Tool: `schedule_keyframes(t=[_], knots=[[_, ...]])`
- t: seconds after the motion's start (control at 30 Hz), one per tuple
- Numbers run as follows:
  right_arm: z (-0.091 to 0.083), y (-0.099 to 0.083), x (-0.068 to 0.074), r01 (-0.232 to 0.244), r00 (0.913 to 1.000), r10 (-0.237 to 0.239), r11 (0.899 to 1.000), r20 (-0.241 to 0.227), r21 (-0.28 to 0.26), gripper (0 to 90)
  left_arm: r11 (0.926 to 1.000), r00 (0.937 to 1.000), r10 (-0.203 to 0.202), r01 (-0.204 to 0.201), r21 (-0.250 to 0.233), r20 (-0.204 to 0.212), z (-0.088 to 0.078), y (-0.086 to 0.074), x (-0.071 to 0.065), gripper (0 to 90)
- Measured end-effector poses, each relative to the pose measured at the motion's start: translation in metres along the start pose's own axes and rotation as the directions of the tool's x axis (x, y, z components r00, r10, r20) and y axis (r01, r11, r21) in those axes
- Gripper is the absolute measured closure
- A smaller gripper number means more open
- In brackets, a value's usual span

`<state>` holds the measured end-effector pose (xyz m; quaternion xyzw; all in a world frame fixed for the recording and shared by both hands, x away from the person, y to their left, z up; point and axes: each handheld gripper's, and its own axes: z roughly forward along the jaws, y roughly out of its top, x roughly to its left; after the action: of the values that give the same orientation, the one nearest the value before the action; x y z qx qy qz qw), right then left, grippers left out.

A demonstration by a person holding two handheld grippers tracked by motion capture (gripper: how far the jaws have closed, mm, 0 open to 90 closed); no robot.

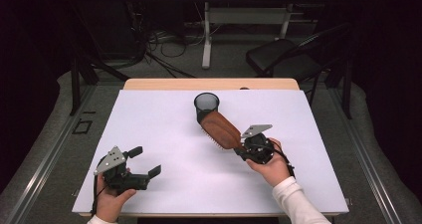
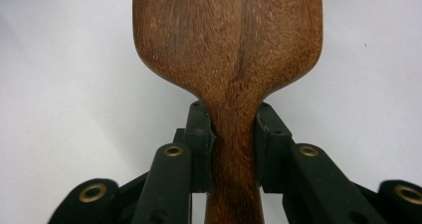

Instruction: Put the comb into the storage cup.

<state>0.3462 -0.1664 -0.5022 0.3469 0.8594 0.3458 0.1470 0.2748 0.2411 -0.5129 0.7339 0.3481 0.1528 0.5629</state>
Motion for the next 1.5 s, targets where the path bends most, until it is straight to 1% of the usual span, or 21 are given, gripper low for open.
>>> schedule_keyframes(t=[0.07,0.1,0.3,0.37,0.4,0.63,0.67,0.7,0.73,0.8,0.83,0.87,0.97,1.07,1.17,1.23,1.27,1.3,1.4,1.47,1.5], knots=[[0.0,0.001,0.001,0.001,1.0,-0.001,1.0,-0.004,-0.011,72.0,1.0,1.0,0.0,0.0,0.0,0.0,0.0,0.0,0.0,0.9],[0.0,0.005,0.003,0.0,0.9999,0.0,1.0,-0.011,-0.024,72.0,1.0,0.9999,-0.003,0.003,0.0,0.011,0.0,0.0,0.0,0.9],[0.002,0.013,0.009,0.006,0.9998,-0.007,0.998,-0.021,-0.056,72.0,0.9998,0.9999,-0.004,0.004,0.018,0.011,0.002,-0.001,0.0,0.9],[0.003,0.014,0.01,0.009,0.9997,-0.01,0.998,-0.023,-0.061,72.0,0.9999,1.0,-0.004,0.004,0.017,0.009,0.002,-0.001,0.0,0.9],[0.004,0.016,0.012,0.007,0.9997,-0.009,0.997,-0.025,-0.076,72.0,0.9998,0.9999,-0.011,0.011,0.016,0.003,0.001,-0.001,0.0,0.9],[0.006,0.023,0.013,0.007,0.9995,-0.011,0.994,-0.03,-0.111,72.0,0.9998,0.9999,-0.011,0.011,0.016,0.008,0.002,-0.001,0.0,0.9],[0.007,0.024,0.014,0.008,0.9996,-0.011,0.992,-0.025,-0.129,72.0,0.9998,0.9999,-0.011,0.011,0.017,0.009,0.002,-0.001,0.0,0.9],[0.007,0.024,0.014,0.008,0.9996,-0.011,0.992,-0.025,-0.129,72.0,0.9998,0.9999,-0.01,0.009,0.018,0.009,0.002,-0.001,0.0,0.9],[0.008,0.025,0.013,0.006,0.9997,-0.009,0.989,-0.022,-0.15,72.0,0.9998,0.9999,-0.009,0.009,0.02,0.01,0.002,-0.001,0.0,0.9],[0.008,0.025,0.013,0.005,0.9998,-0.009,0.987,-0.02,-0.16,72.0,0.9997,0.9999,-0.006,0.006,0.024,0.008,0.002,-0.002,0.0,0.9],[0.009,0.024,0.013,0.005,0.9998,-0.008,0.984,-0.017,-0.18,72.0,0.9998,0.9999,-0.009,0.009,0.02,0.006,0.003,-0.002,0.001,1.0],[0.009,0.024,0.013,0.005,0.9998,-0.008,0.984,-0.017,-0.18,72.0,0.9998,0.9999,-0.009,0.009,0.02,0.006,0.003,-0.002,0.001,0.9],[0.01,0.022,0.013,0.008,0.9998,-0.011,0.977,-0.015,-0.214,72.0,0.9995,0.9998,-0.019,0.019,0.024,-0.002,0.003,-0.002,0.001,0.9],[0.011,0.021,0.014,0.023,0.9996,-0.026,0.972,-0.008,-0.233,72.0,0.9993,0.9996,-0.029,0.029,0.023,0.0,0.005,-0.002,0.0,1.0],[0.009,0.019,0.015,0.016,0.9997,-0.02,0.964,-0.012,-0.265,72.0,0.9993,0.9996,-0.028,0.028,0.024,0.0,0.007,-0.001,-0.002,1.4],[0.008,0.018,0.016,0.011,0.9997,-0.017,0.962,-0.019,-0.273,72.0,0.9993,0.9997,-0.024,0.023,0.028,0.008,0.009,0.001,-0.003,1.4],[0.008,0.018,0.016,0.011,0.9997,-0.017,0.962,-0.019,-0.273,72.0,0.9993,0.9996,-0.029,0.029,0.023,0.004,0.01,0.002,-0.004,1.4],[0.008,0.018,0.017,0.017,0.9996,-0.023,0.961,-0.017,-0.278,72.0,0.9992,0.9993,-0.036,0.036,0.02,0.013,0.011,0.003,-0.005,1.5],[0.008,0.017,0.019,0.022,0.9995,-0.028,0.96,-0.016,-0.28,72.0,0.999,0.9988,-0.044,0.044,0.014,0.022,0.014,0.009,-0.007,1.5],[0.008,0.017,0.02,0.023,0.9994,-0.03,0.96,-0.018,-0.278,72.0,0.999,0.9987,-0.043,0.043,0.009,0.026,0.016,0.014,-0.008,1.4],[0.009,0.017,0.02,0.026,0.9994,-0.032,0.959,-0.016,-0.281,72.0,0.9992,0.9988,-0.038,0.037,0.015,0.031,0.016,0.017,-0.008,1.4]])
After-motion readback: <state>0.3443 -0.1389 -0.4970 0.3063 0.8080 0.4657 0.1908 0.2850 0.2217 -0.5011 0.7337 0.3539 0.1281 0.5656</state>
